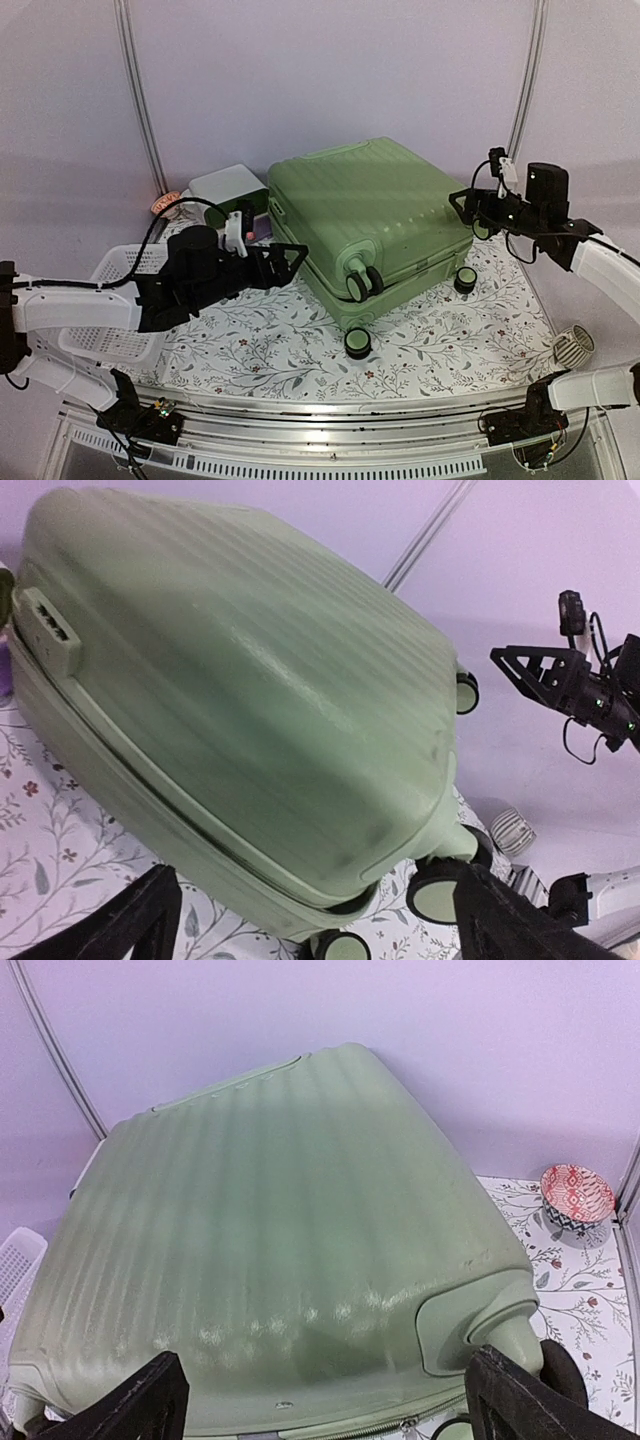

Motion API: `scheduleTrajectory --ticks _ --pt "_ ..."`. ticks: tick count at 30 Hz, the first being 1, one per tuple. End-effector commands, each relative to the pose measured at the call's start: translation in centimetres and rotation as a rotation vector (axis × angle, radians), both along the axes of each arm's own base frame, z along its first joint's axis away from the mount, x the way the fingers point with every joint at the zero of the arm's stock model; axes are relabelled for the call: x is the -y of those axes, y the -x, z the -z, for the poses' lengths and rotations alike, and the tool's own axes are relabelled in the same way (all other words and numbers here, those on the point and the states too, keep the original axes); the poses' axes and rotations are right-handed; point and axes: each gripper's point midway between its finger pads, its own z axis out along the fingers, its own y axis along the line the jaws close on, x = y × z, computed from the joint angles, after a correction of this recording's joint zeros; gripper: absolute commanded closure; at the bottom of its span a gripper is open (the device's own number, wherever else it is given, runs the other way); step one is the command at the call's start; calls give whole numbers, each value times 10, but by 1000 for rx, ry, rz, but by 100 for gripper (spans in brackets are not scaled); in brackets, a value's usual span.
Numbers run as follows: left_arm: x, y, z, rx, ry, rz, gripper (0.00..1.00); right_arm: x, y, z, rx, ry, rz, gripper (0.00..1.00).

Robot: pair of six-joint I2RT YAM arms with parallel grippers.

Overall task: Open, take out, and arrange the luggage
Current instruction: Adjust the luggage at the center of the board.

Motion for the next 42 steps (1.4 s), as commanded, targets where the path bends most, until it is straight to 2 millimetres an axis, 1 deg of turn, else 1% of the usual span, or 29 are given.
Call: scheduleTrajectory --ticks 1,2,3,5,8,9,12,13,17,20,22,24,27,30,33,35,37,38,40,42 --pt "-15 -9 1 -13 -44 5 2 20 -21 15 -136 36 78 1" --pt "-16 -14 -1 -19 -55 -8 2 26 -26 16 -156 28 101 1" --pt "-19 -17 4 -32 -76 -20 2 31 -32 17 -170 24 122 1" --pt "-18 -23 6 -40 -98 -13 2 39 -41 19 -193 8 155 1" --pt "-16 -32 9 -61 -82 25 2 43 -55 18 -209 -35 157 1" --pt "-15 -34 8 -64 -65 40 2 43 -60 18 -211 -53 148 1" --pt "-13 -37 6 -57 -25 72 2 40 -75 26 -242 -93 99 1" --pt "-13 -38 5 -52 -16 77 2 40 -82 24 -243 -103 87 1" --pt "-9 -45 5 -60 -10 96 2 42 -99 28 -257 -108 77 1" --pt "-2 -49 9 -74 -9 120 2 30 -104 45 -306 -120 5 1" --pt "3 -51 9 -85 1 141 3 20 -102 56 -349 -137 -48 1" --pt "7 -54 11 -94 5 152 4 15 -96 65 -375 -147 -80 0" --pt "9 -57 11 -90 12 153 4 8 -82 64 -379 -161 -132 3" --pt "10 -63 11 -80 11 151 4 4 -62 61 -375 -178 -163 3" --pt "12 -77 16 -93 -3 164 3 -5 -34 66 -399 -199 -214 6" --pt "16 -89 18 -112 -4 181 4 -22 -11 76 -438 -190 -267 7" --pt "19 -98 17 -124 1 200 5 -34 8 87 -473 -155 -285 7" --pt "21 -103 13 -122 7 204 6 -39 19 87 -475 -147 -296 7" --pt "22 -110 13 -119 11 207 6 -44 37 91 -489 -153 -304 7" --pt "27 -113 13 -108 11 225 6 -50 54 87 -478 -173 -316 7"
